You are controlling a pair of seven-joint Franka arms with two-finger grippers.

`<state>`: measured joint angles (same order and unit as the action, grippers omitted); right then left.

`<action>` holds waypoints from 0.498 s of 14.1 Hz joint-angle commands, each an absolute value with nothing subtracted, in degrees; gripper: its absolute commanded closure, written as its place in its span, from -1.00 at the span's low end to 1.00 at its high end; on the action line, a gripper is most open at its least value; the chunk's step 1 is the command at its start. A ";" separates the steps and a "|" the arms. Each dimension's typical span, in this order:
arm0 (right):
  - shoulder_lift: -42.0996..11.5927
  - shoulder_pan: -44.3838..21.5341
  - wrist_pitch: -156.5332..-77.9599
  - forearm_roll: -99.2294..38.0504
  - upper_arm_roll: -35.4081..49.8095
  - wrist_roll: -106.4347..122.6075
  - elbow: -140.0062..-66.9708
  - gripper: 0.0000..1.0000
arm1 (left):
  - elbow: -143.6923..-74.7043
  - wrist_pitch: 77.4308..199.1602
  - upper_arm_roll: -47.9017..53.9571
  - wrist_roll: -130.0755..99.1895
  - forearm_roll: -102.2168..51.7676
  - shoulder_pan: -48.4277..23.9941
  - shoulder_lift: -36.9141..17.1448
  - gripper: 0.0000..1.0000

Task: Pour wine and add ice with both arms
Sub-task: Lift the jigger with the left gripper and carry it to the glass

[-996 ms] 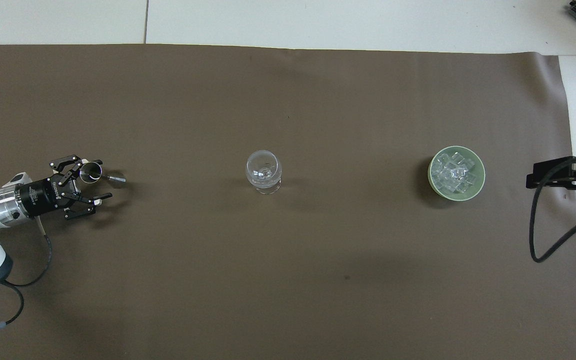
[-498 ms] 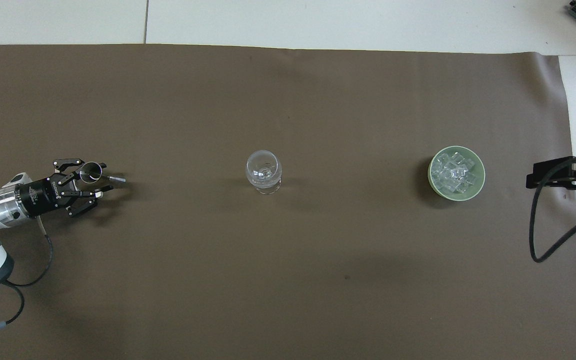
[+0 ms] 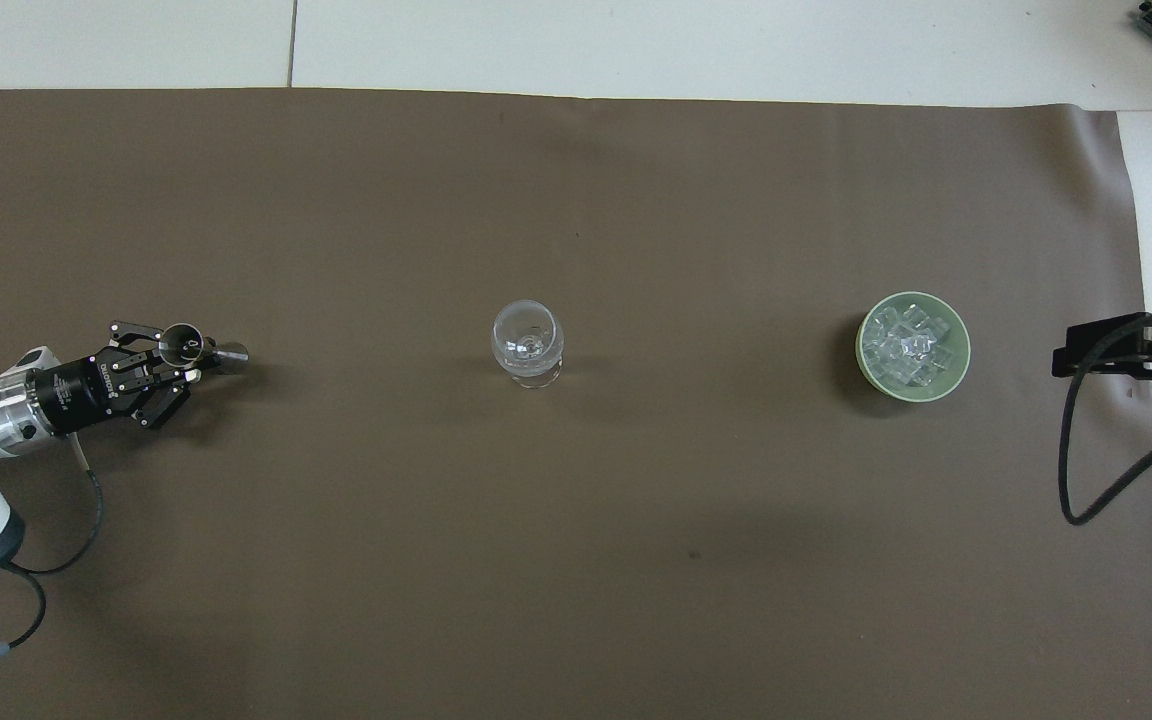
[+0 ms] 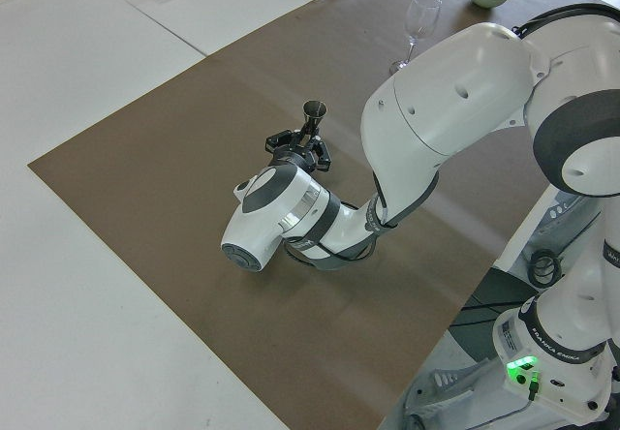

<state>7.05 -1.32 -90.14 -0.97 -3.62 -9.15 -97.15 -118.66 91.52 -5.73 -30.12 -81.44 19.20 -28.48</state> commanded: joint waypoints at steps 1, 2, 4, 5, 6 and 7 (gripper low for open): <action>8.44 -0.97 -90.53 -1.58 -3.43 -9.05 -98.61 -1.00 | -119.97 91.84 -5.71 -29.44 -82.71 19.69 -27.69 1.00; 8.44 -0.88 -90.53 -1.58 -3.43 -8.97 -98.61 -1.00 | -119.88 91.85 -5.71 -29.79 -82.71 19.69 -27.69 1.00; 8.44 -0.88 -90.53 -1.58 -3.43 -9.05 -98.61 -1.00 | -119.53 91.50 -5.71 -30.93 -82.71 19.86 -27.69 1.00; 8.44 -0.88 -90.53 -1.58 -3.43 -9.05 -98.61 -1.00 | -119.18 91.23 -5.71 -31.98 -82.71 19.86 -27.60 1.00; 8.44 -0.97 -90.53 -1.58 -3.43 -9.05 -98.61 -1.00 | -119.09 90.97 -5.71 -32.25 -82.71 19.95 -27.51 1.00; 8.44 -0.88 -90.53 -1.58 -3.43 -9.05 -98.61 -1.00 | -119.09 90.71 -5.71 -32.52 -82.71 19.95 -27.34 1.00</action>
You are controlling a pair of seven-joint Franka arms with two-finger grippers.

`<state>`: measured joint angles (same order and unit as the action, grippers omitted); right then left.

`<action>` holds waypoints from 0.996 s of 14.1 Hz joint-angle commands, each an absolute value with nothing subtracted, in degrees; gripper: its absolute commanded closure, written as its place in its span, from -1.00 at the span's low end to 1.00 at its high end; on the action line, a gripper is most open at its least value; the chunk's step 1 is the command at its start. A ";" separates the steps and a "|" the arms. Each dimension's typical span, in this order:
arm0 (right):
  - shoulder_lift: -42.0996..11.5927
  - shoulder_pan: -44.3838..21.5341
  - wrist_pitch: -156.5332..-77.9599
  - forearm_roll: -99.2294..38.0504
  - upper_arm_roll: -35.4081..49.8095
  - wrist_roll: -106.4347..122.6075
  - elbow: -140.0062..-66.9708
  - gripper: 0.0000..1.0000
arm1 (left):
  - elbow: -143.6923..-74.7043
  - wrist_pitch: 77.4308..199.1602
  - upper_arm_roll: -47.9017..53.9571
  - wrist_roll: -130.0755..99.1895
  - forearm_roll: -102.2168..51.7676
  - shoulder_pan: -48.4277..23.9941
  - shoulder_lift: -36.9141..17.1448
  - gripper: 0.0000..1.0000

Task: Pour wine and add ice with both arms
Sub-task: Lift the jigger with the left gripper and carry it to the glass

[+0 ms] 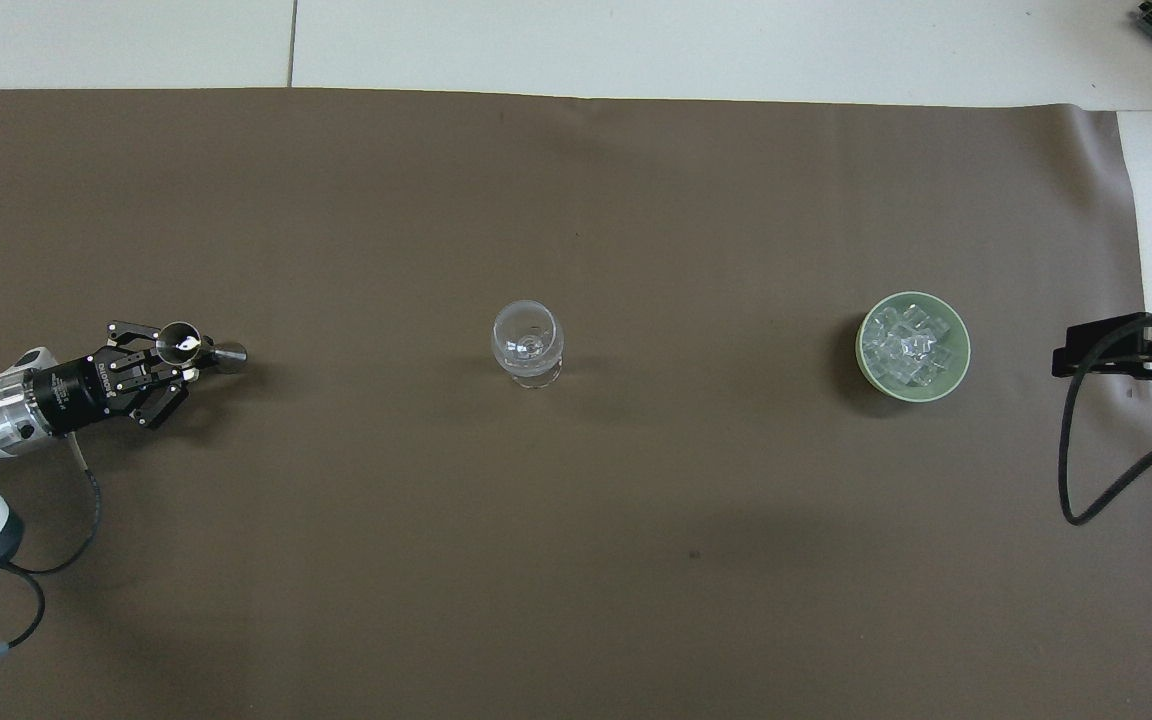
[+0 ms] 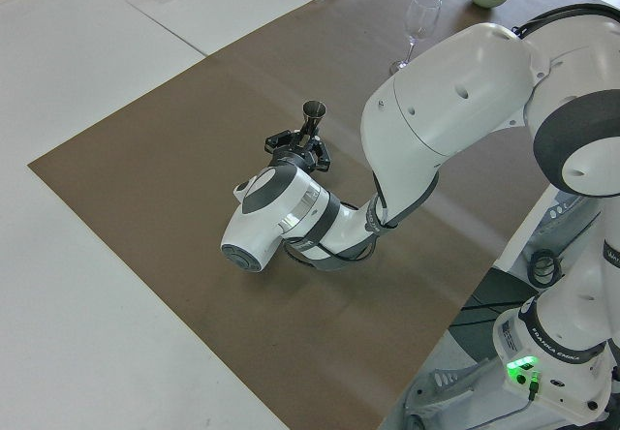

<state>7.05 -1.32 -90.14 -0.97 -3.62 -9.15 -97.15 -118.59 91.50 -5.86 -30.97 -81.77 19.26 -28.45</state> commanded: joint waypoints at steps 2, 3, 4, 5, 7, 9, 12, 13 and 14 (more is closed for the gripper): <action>8.44 -0.88 -90.53 -1.58 -3.43 -9.05 -98.61 -1.00 | -118.66 90.26 -5.71 -34.27 -82.71 19.78 -26.81 1.00; 8.44 -0.88 -90.53 -1.58 -3.51 -8.97 -98.61 -1.00 | -118.57 90.26 -5.71 -35.32 -82.71 19.69 -26.02 1.00; 8.44 -0.88 -90.53 -1.58 -3.43 -8.96 -98.61 -1.00 | -118.56 90.18 -5.71 -36.20 -82.71 19.43 -25.32 1.00; 8.44 -0.88 -90.53 -1.58 -3.43 -8.96 -98.61 -1.00 | -118.56 90.18 -5.71 -36.91 -82.71 18.90 -24.27 1.00; 8.44 -0.97 -90.53 -1.58 -3.43 -9.05 -98.61 -1.00 | -118.65 90.26 -5.10 -37.26 -82.71 18.46 -23.12 1.00; 8.44 -0.97 -90.53 -1.58 -3.43 -8.96 -98.61 -1.00 | -118.65 90.44 -4.92 -38.49 -82.71 16.36 -21.63 1.00; 8.44 -0.88 -90.53 -1.58 -3.43 -9.05 -98.61 -1.00 | -118.74 91.66 -5.10 -41.56 -84.19 12.32 -19.08 1.00; 8.44 -0.97 -90.53 -1.58 -3.43 -9.05 -98.61 -1.00 | -118.74 92.28 -5.01 -42.36 -84.46 11.35 -18.46 1.00; 8.44 -0.88 -90.53 -1.58 -3.43 -9.05 -98.61 -1.00 | -118.74 92.89 -4.92 -42.97 -84.81 10.38 -18.02 1.00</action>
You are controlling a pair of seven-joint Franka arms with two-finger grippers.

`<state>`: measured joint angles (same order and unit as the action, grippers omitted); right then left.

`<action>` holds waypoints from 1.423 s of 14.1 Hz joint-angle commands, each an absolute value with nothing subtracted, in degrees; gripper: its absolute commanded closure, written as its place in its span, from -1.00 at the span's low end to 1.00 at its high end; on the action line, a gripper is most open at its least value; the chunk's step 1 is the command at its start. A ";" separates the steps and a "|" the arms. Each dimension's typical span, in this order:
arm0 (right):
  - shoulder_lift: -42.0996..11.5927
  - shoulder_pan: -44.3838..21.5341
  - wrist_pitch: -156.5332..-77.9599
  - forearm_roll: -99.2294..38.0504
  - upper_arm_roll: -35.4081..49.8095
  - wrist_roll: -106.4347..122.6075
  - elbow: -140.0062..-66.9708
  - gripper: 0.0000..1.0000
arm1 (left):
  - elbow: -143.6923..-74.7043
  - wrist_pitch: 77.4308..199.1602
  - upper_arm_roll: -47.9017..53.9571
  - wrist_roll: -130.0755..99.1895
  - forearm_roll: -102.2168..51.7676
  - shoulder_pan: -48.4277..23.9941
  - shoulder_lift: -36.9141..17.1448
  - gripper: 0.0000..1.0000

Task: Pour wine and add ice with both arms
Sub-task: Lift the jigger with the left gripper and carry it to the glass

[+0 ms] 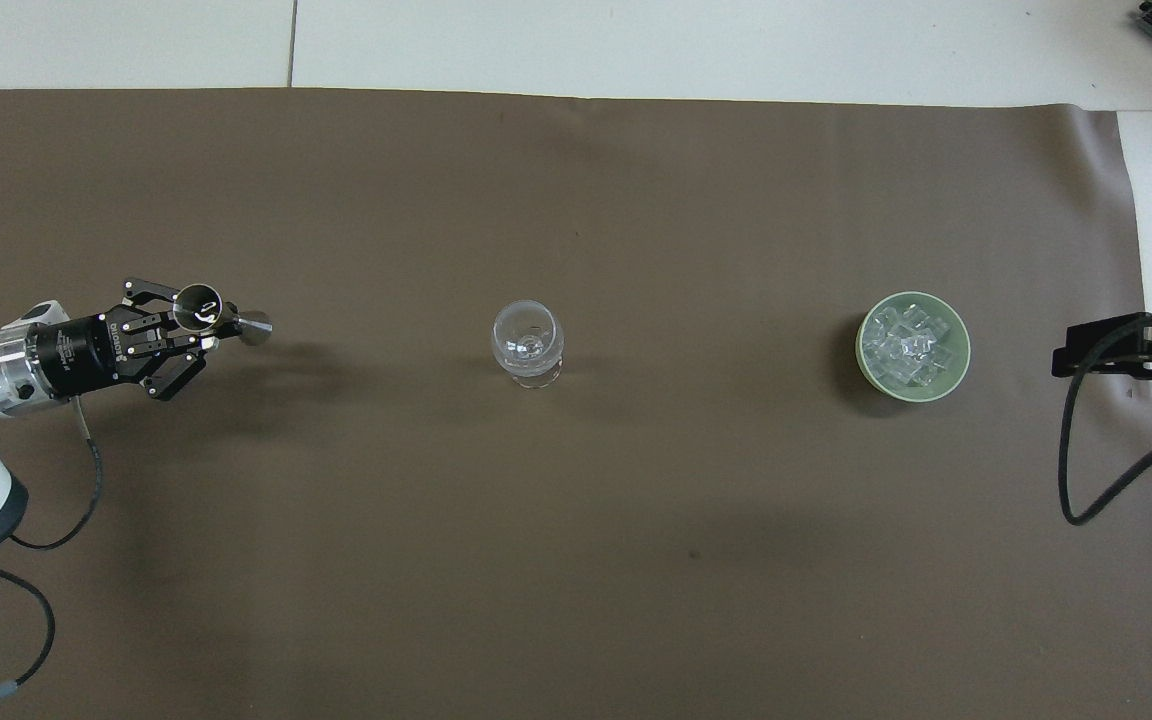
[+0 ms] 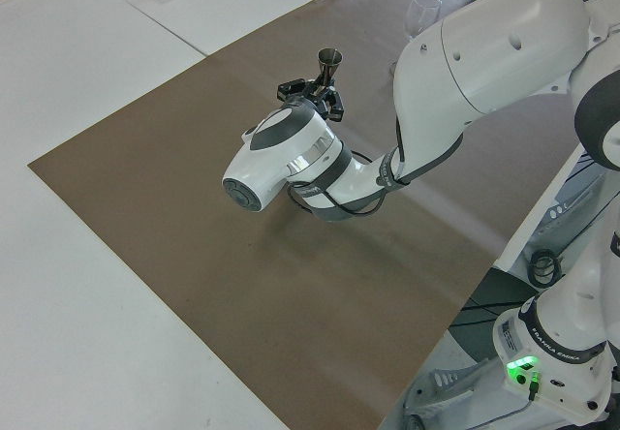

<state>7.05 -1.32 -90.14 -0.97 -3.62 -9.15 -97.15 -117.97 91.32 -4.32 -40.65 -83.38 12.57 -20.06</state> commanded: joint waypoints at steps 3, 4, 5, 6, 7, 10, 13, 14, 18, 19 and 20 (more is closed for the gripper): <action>8.44 -0.97 -90.53 -1.58 -3.43 -9.05 -98.61 -1.00 | -118.74 95.79 -4.92 -44.64 -86.92 6.95 -16.79 1.00; 8.44 -0.97 -90.53 -1.58 -3.43 -9.05 -98.61 -1.00 | -118.65 97.19 -4.92 -45.87 -87.36 5.73 -16.00 1.00; 8.44 -0.97 -90.53 -1.58 -3.43 -9.05 -98.61 -1.00 | -118.65 98.77 -4.92 -46.92 -87.97 4.49 -15.47 1.00; 8.44 -0.88 -90.53 -1.58 -3.43 -8.97 -98.61 -1.00 | -118.65 99.66 -4.92 -47.72 -88.41 3.70 -14.69 1.00; 8.44 -0.88 -90.53 -1.58 -3.43 -8.96 -98.61 -1.00 | -118.65 100.54 -4.92 -48.51 -88.85 2.65 -13.98 1.00; 8.44 -0.88 -90.53 -1.58 -3.43 -9.05 -98.61 -1.00 | -118.65 104.93 -4.92 -51.59 -88.95 -0.78 -11.43 1.00; 8.44 -0.88 -90.53 -1.58 -3.43 -8.97 -98.61 -1.00 | -118.83 105.20 -5.10 -52.21 -88.86 -2.89 -9.06 1.00; 8.44 -0.88 -90.53 -1.58 -3.43 -8.96 -98.61 -1.00 | -118.74 105.38 -5.10 -53.16 -88.86 -3.51 -8.36 1.00; 8.44 -0.88 -90.53 -1.58 -3.43 -9.05 -98.61 -1.00 | -118.83 110.37 -5.01 -55.19 -88.42 -7.63 -5.81 1.00; 8.44 -0.97 -90.53 -1.58 -3.43 -8.97 -98.61 -1.00 | -118.83 112.39 -5.01 -55.20 -88.42 -9.04 -5.45 1.00; 8.44 -0.88 -90.53 -1.58 -3.51 -9.05 -98.61 -1.00 | -119.00 113.98 -5.01 -55.02 -88.42 -10.36 -5.10 1.00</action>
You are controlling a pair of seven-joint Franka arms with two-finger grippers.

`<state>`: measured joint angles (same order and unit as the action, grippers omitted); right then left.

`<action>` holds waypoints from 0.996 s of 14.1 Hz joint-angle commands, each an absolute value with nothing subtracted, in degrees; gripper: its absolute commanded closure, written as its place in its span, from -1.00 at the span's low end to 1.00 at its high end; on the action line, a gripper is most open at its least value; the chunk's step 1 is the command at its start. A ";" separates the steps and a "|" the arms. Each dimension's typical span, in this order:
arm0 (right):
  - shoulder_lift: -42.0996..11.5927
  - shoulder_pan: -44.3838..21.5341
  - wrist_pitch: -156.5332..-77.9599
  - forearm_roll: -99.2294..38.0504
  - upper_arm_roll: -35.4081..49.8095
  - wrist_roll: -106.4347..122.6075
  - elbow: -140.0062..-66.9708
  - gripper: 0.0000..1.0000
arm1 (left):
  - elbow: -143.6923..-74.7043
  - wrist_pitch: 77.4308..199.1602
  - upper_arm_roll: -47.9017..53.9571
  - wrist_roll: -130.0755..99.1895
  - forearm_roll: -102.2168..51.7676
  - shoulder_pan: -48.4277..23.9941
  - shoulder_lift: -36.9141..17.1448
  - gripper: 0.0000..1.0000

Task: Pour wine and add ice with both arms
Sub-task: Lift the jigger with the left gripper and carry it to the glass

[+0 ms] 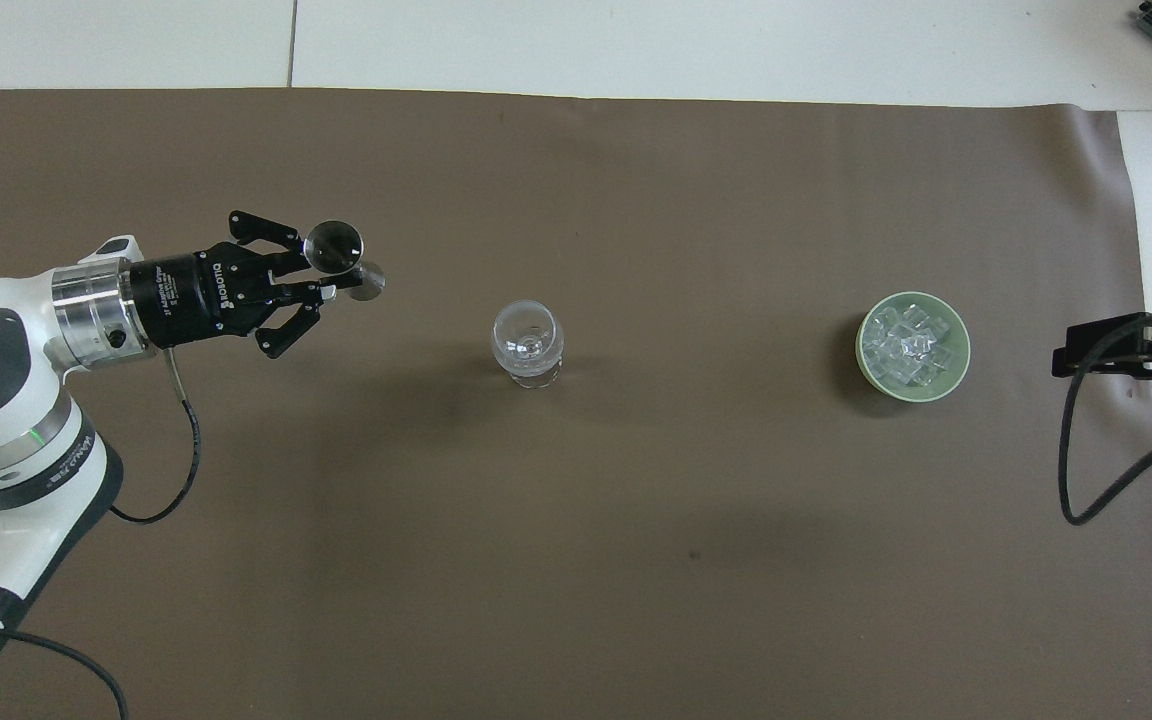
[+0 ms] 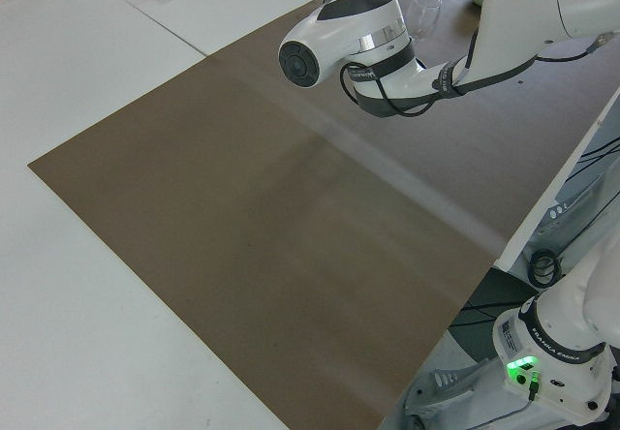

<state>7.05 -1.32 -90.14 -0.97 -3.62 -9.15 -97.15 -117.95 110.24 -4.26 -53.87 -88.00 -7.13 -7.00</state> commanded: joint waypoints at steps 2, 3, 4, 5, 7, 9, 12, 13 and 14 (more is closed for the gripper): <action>8.44 -0.88 -90.53 -1.58 -3.43 -9.05 -98.61 -1.00 | -118.92 115.40 -5.01 -55.02 -87.98 -11.16 -4.75 1.00; 8.44 -0.88 -90.53 -1.58 -3.43 -9.05 -98.61 -1.00 | -119.18 116.62 -5.01 -54.76 -87.72 -12.47 -3.96 1.00; 8.44 -0.88 -90.53 -1.58 -3.43 -9.05 -98.61 -1.00 | -119.27 119.07 -5.01 -54.84 -87.11 -13.35 -3.61 1.00; 8.44 -0.88 -90.53 -1.58 -3.43 -9.05 -98.61 -1.00 | -119.27 120.92 -5.01 -54.93 -86.58 -14.66 -3.17 1.00; 8.44 -0.88 -90.53 -1.58 -3.43 -8.97 -98.61 -1.00 | -119.35 123.91 -5.01 -54.76 -85.52 -16.60 -2.99 1.00; 8.44 -0.97 -90.53 -1.58 -3.43 -9.05 -98.61 -1.00 | -119.36 126.20 -5.01 -54.23 -84.03 -18.19 -2.99 1.00; 8.44 -0.88 -90.53 -1.58 -3.43 -9.05 -98.61 -1.00 | -119.35 130.77 -5.01 -53.01 -82.01 -21.44 -3.08 1.00; 8.44 -0.88 -90.53 -1.58 -3.43 -9.05 -98.61 -1.00 | -119.36 131.65 -5.01 -52.48 -82.00 -22.14 -3.16 1.00; 8.44 -0.97 -90.53 -1.58 -3.43 -9.05 -98.61 -1.00 | -119.27 132.62 -5.01 -52.38 -81.91 -22.24 -3.25 1.00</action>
<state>7.05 -1.32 -90.14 -0.97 -3.62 -9.15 -97.15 -118.10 129.98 -4.21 -53.25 -82.61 -20.67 -4.57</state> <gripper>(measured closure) 0.000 0.797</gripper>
